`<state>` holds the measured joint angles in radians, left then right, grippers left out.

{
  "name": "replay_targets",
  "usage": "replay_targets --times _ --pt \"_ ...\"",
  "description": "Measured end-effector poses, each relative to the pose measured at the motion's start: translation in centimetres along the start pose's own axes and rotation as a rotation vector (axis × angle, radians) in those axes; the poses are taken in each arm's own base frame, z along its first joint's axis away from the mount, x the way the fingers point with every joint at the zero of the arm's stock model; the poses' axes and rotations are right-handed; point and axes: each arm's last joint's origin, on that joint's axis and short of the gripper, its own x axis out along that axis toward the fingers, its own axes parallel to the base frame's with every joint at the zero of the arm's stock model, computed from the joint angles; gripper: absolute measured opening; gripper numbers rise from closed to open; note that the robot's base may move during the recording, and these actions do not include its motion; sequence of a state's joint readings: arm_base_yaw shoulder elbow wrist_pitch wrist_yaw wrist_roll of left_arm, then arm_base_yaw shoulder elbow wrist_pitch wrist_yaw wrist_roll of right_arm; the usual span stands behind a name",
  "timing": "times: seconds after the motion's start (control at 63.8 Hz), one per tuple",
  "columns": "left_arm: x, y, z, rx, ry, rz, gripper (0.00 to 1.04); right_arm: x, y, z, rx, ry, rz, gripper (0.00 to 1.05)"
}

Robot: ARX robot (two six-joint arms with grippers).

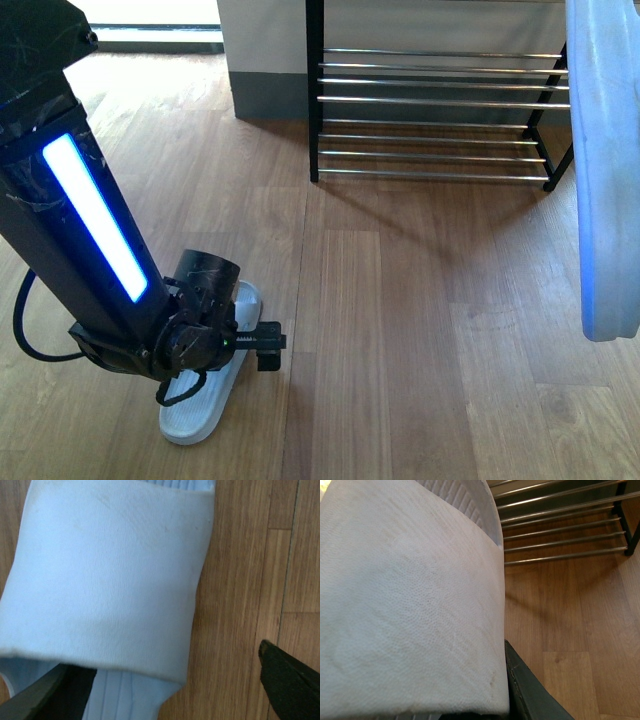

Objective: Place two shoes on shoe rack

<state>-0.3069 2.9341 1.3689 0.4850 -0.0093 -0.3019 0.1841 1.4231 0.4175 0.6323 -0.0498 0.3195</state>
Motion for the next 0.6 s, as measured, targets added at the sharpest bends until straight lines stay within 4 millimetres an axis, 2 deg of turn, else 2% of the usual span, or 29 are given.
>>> replay_targets --times 0.22,0.345,0.518,0.596 --pt "0.7 0.1 -0.1 0.0 0.0 0.002 0.55 0.0 0.0 0.0 0.0 0.0 0.0 0.02" --pt "0.8 0.1 -0.3 0.0 0.002 0.011 0.39 0.0 0.0 0.0 0.0 0.0 0.0 0.02" --pt "0.3 0.3 -0.9 -0.012 -0.007 0.026 0.02 0.0 0.0 0.0 0.0 0.0 0.0 0.02" --pt "-0.6 0.4 -1.0 -0.039 -0.007 0.023 0.02 0.0 0.0 0.0 0.0 0.0 0.0 0.02"
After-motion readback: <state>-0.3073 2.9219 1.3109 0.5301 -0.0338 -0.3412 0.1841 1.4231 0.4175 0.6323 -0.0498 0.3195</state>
